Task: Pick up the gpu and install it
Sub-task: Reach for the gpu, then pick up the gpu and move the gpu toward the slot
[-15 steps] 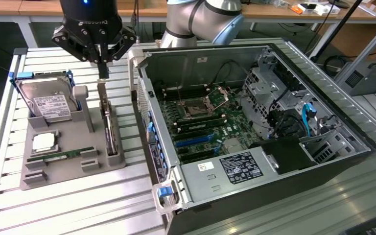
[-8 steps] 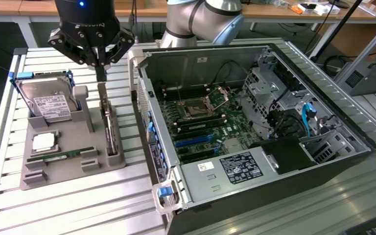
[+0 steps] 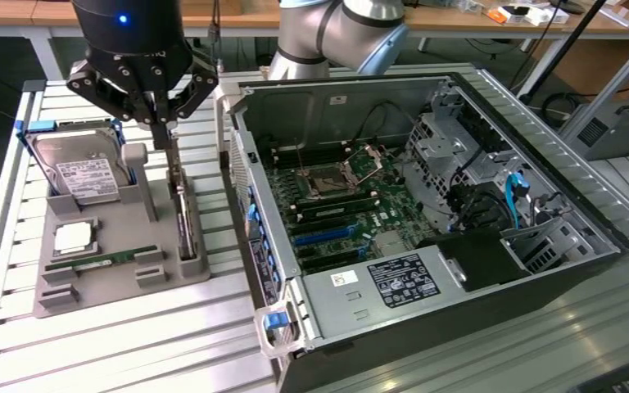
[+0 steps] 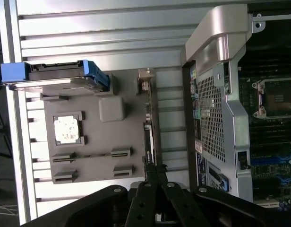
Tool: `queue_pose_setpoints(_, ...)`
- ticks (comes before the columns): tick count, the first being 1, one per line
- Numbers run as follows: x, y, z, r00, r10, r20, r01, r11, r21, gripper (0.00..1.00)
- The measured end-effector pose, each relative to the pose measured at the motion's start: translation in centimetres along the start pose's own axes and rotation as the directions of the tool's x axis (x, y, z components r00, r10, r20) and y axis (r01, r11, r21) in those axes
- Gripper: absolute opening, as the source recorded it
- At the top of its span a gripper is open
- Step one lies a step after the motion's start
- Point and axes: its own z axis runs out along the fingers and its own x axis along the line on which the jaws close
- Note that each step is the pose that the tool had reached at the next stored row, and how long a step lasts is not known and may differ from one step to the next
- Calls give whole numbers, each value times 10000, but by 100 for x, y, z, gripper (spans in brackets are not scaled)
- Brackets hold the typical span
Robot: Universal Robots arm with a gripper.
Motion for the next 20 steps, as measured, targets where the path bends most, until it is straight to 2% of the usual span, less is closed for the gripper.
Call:
queue_pose_setpoints(4,6,-79,-3,10000,-1,-1,1,10000,1,11)
queue_pose_setpoints(18,6,-83,-3,10000,0,0,0,10000,1,11)
queue_pose_setpoints(19,6,-83,-3,10000,-1,0,1,10000,1,11)
queue_pose_setpoints(20,6,-83,-3,10000,0,0,0,10000,1,17)
